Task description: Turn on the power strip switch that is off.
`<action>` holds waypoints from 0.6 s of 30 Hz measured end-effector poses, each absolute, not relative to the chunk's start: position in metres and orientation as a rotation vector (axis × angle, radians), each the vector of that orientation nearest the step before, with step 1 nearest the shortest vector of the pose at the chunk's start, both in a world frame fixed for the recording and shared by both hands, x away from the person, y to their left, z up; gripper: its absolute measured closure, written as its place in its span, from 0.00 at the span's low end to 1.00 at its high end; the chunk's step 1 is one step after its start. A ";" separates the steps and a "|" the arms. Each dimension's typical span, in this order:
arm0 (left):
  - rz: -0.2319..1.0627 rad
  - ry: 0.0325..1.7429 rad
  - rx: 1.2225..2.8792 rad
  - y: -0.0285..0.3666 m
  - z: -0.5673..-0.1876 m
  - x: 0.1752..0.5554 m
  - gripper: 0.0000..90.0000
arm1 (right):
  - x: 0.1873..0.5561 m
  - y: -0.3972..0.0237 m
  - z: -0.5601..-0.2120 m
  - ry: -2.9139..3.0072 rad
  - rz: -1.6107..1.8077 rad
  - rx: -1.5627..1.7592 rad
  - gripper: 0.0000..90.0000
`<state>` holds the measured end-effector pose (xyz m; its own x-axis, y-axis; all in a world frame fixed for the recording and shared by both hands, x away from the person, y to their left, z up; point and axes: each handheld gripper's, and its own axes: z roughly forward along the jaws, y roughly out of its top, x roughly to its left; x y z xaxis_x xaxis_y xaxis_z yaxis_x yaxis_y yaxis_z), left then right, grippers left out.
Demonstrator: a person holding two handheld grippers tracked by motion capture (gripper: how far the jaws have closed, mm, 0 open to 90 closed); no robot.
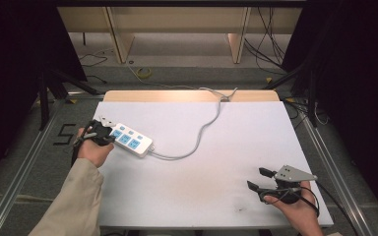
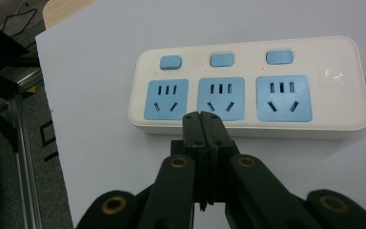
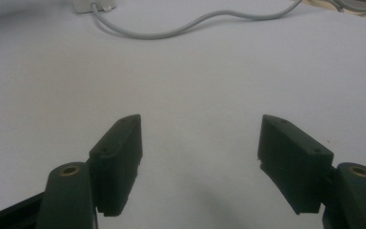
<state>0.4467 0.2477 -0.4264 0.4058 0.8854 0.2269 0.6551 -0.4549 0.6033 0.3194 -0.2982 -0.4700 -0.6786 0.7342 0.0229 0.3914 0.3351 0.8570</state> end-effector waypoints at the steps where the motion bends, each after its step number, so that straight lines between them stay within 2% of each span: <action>1: 0.739 1.320 2.241 0.248 -0.426 0.447 1.00 | 0.319 -0.298 -0.470 2.235 1.281 0.997 0.36; 18: 0.749 1.308 2.267 0.248 -0.425 0.460 1.00 | 0.320 -0.298 -0.470 2.236 1.281 0.996 0.36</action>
